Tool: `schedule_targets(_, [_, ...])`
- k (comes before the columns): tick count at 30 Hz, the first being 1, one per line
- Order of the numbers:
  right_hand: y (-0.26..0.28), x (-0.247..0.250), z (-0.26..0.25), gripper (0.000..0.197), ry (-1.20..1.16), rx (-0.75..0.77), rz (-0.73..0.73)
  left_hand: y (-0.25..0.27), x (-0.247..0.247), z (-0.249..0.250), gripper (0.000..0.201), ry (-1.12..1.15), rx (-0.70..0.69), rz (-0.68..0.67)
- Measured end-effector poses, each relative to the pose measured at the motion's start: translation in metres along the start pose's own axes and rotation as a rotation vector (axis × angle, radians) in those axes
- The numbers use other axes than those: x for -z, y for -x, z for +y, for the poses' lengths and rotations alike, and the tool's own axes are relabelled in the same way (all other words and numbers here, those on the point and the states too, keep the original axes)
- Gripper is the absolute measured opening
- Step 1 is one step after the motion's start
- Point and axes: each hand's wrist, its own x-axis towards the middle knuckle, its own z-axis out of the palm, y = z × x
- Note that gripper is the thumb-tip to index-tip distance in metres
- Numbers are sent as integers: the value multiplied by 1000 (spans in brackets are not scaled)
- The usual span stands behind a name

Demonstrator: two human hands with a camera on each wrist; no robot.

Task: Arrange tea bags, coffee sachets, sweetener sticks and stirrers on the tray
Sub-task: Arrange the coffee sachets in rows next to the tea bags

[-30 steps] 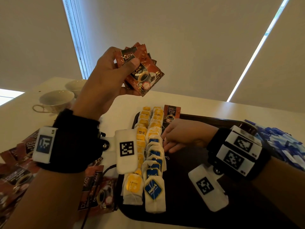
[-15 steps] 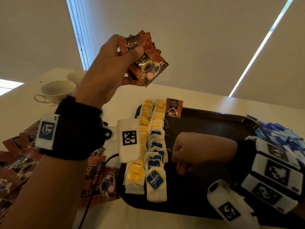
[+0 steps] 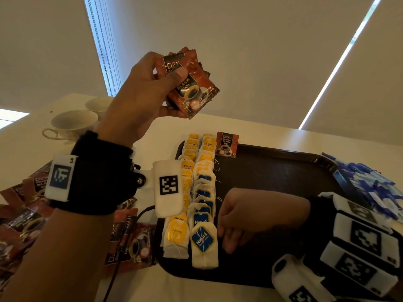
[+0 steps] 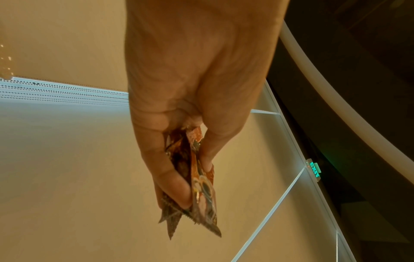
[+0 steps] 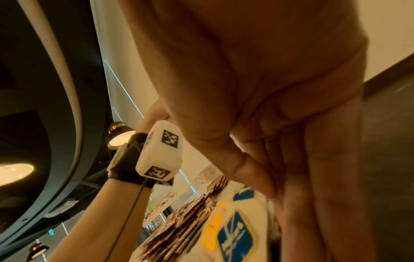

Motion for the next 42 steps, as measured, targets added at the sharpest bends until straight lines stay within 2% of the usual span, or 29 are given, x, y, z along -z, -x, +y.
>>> schedule_targets(2, [0,1,-2,26,16,32,32,0,-1,0,8,-4,3,4])
schedule_targets(3, [-2,4,-2,26,-4,28,-2,0,0,0,8,-4,3,7])
schedule_targets(5, [-10,20,0,28,-28,-35,8,-1,1,0,8,1,-2,13])
schedule_targets(8, [-19,55,11,27,12,-117,274,-1,2,0,7,2,-11,11])
schedule_targets(12, [-23,84,23,27,304,-58,575,-2,0,-2,6,-2,-11,2])
schedule_targets(15, [-36,94,21,41,519,-69,655,-3,-4,-5,7,-22,5,8])
schedule_targets(19, [-66,109,21,54,651,-115,775,-3,-3,-5,11,-13,6,11])
schedule_targets(22, [-79,120,25,77,622,-137,745,-3,0,-5,11,-16,5,17])
schedule_targets(24, [-84,124,27,80,571,-111,711,-4,0,-6,8,-21,11,22])
schedule_targets(30, [-87,129,30,69,674,-41,707,-5,1,-7,17,-35,19,24])
schedule_targets(33, [-86,132,35,66,707,-52,709,-5,2,-8,7,-26,12,23])
schedule_targets(42, [-95,133,38,71,685,-9,732,-5,0,-9,8,-26,10,19])
